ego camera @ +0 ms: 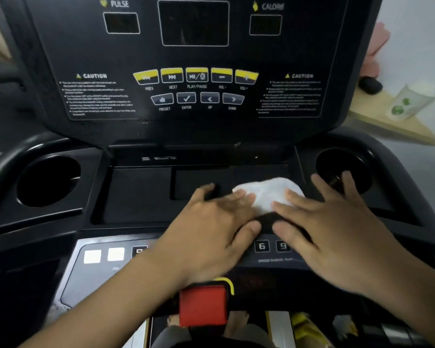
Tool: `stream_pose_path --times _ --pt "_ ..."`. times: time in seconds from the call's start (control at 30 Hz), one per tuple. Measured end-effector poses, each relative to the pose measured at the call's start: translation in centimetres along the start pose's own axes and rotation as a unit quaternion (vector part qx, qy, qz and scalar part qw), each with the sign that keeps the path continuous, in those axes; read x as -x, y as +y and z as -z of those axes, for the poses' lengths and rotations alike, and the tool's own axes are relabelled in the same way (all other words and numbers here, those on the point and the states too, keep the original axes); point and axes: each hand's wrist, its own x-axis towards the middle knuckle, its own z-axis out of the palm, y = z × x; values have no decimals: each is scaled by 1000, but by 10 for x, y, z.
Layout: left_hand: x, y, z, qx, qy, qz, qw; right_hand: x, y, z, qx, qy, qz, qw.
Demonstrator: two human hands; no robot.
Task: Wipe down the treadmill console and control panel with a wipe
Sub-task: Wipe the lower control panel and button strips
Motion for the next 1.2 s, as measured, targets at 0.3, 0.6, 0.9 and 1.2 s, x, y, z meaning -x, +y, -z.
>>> stream_pose_path --times 0.3,0.6,0.9,1.2 --pt "42 2 3 -74 35 77 994 -13 -53 3 -44 34 92 994" --pt "58 -19 11 -63 74 107 990 -41 -90 14 -50 64 119 990" --pt "95 -51 29 -73 45 145 986 -45 -113 19 -122 -55 208 969" --pt "119 -62 32 -135 25 217 966 -76 -167 26 -99 -28 217 971"
